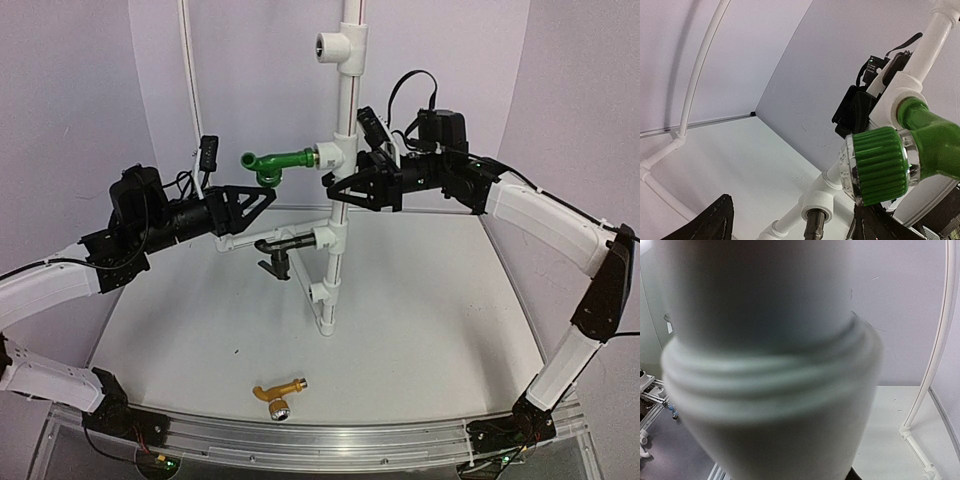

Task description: Install the water faucets

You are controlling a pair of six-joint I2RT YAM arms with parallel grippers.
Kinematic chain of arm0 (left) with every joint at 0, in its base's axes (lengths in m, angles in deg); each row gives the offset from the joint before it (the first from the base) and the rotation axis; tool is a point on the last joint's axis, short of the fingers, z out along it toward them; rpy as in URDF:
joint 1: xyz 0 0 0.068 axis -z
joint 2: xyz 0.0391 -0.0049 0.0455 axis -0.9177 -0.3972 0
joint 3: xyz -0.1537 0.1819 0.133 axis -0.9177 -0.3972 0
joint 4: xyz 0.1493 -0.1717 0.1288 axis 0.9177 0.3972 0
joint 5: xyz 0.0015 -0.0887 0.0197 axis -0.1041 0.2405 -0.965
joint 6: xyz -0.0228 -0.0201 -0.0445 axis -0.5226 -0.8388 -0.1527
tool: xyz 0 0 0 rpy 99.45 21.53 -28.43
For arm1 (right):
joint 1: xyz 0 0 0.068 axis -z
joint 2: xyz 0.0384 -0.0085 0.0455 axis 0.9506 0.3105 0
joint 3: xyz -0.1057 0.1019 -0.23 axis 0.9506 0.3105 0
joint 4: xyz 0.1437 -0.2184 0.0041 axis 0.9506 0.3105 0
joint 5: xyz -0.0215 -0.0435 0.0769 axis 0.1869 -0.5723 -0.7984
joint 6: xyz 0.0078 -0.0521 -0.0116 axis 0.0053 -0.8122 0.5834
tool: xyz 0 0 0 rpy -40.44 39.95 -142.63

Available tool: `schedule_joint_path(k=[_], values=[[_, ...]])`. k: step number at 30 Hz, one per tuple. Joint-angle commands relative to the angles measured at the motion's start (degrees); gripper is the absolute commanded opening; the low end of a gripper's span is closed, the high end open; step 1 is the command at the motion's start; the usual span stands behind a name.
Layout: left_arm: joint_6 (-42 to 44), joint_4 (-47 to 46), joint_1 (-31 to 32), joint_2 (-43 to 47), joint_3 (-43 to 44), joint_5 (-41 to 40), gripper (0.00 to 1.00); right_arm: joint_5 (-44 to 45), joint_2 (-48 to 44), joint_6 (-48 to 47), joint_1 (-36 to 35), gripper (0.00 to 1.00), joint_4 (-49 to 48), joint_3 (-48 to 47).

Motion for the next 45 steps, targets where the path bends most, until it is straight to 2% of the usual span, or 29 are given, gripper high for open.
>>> schedule_joint_path(k=[1, 21, 41, 45], values=[[-0.4, -3.7, -0.6, -1.2, 3.5, -3.8, 0.82, -3.6, -2.4, 6.6, -0.2, 0.00, 7.9, 1.5], [-0.3, -5.8, -2.0, -2.8, 8.2, 0.4, 0.82, -3.7, -2.5, 6.1, -0.3, 0.00, 7.9, 3.0], [5.0, 0.4, -2.4, -2.4, 14.7, 6.2, 0.83, -3.5, -0.8, 6.5, -0.3, 0.00, 8.0, 1.8], [5.2, 1.1, -2.4, -2.3, 15.4, 7.1, 0.87, -3.5, -0.6, 6.5, -0.3, 0.00, 8.0, 1.6]])
